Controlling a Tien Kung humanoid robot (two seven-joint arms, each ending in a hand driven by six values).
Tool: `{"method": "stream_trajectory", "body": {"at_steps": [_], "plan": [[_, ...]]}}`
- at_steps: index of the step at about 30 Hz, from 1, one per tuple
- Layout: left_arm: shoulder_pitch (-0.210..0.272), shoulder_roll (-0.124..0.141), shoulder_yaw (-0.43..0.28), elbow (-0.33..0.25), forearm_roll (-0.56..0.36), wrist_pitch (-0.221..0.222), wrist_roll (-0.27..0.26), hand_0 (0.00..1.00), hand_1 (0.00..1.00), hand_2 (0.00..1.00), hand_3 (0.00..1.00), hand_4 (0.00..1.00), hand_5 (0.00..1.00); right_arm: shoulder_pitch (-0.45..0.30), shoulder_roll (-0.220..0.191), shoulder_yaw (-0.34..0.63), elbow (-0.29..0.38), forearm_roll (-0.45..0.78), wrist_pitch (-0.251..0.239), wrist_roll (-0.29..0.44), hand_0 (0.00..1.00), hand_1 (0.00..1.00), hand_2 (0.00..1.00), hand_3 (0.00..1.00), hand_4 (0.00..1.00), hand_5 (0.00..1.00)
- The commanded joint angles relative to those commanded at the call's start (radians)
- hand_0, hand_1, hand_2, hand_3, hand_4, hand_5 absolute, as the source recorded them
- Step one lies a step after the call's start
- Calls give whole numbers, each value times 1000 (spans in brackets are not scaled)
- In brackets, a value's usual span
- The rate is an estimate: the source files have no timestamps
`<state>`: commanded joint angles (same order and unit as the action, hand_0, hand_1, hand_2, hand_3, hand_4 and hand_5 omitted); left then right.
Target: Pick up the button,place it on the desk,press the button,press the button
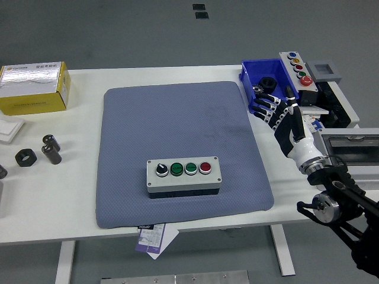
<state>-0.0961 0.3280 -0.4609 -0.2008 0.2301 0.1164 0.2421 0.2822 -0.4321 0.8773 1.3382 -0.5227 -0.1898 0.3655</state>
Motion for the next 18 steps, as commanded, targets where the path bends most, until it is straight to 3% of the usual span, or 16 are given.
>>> {"method": "stream_trajectory", "body": {"at_steps": [10,11,18], "plan": [[3,3,-7,0,6,-1,3,719,700,621,624,720,229,-8,12,51,-28,55,-6,14,836,737,739,739,929,960],[3,5,-5,0,2,0,2,719,700,621,624,719,229,-8,12,55,-29,59,-6,15,827,732,718,701,813,593],[9,-3,-17,-1,6,3,7,719,700,621,624,718,228,-28,15,90,-37,76,-4,17,821,725,714,693,806,568]]}}
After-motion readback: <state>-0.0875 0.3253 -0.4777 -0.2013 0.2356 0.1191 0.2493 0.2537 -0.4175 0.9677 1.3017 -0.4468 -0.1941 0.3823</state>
